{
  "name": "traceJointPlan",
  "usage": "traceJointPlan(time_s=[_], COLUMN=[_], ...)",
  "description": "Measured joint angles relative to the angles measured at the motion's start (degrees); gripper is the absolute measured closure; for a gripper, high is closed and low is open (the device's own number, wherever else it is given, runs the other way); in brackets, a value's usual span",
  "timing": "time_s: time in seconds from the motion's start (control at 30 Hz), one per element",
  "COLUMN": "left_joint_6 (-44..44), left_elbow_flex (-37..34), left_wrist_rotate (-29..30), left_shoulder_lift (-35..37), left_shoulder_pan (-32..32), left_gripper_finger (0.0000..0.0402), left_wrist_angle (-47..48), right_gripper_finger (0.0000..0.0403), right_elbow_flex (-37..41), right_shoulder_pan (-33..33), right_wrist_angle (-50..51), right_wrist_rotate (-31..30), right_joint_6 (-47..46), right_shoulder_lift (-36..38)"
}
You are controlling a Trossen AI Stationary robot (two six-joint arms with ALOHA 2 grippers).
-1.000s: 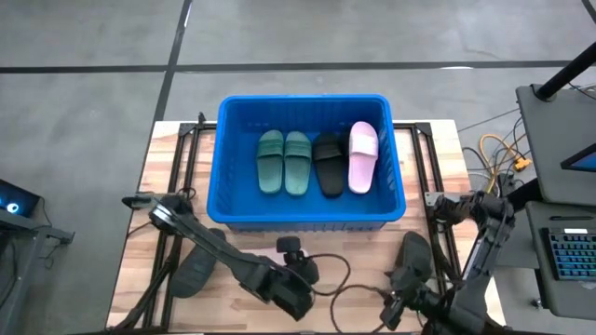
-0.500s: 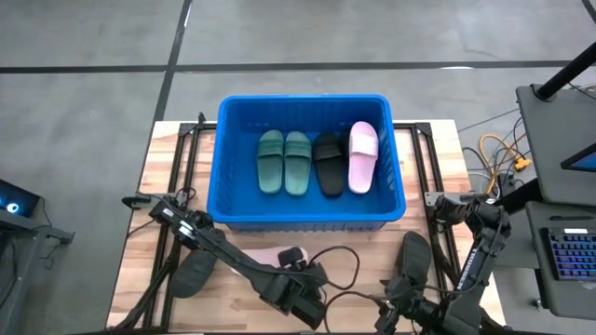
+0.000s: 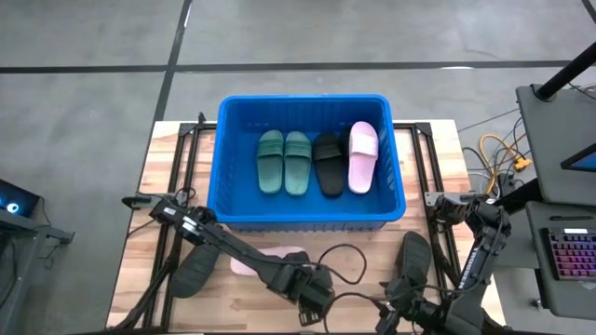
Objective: Pick and place slides into bin
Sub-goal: Put the pink slide into the bin
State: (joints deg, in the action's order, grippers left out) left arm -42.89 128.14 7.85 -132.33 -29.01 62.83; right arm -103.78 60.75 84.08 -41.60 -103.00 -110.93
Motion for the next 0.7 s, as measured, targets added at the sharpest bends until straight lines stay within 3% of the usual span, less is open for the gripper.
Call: traceJointPlan(time_s=[0.17,0.47,0.7], left_joint_6=[-0.09,-5.57,-3.85], left_elbow_flex=[-0.96,-1.27,-1.34], left_wrist_rotate=[-7.17,-4.76,-5.0], left_shoulder_lift=[0.0,0.0,0.0], left_shoulder_pan=[0.83,0.63,-0.15], left_gripper_finger=[0.0217,0.0217,0.021], left_wrist_angle=[-0.55,-1.58,-2.74], right_gripper_finger=[0.0184,0.0183,0.0183], right_elbow_flex=[-1.14,-4.24,-6.32], right_shoulder_pan=[-0.01,-0.39,-0.68], right_wrist_angle=[-0.09,-0.09,0.21], right_wrist_rotate=[0.01,3.83,5.6], right_joint_6=[-0.03,-1.68,-2.13], right_shoulder_lift=[0.0,0.0,0.02])
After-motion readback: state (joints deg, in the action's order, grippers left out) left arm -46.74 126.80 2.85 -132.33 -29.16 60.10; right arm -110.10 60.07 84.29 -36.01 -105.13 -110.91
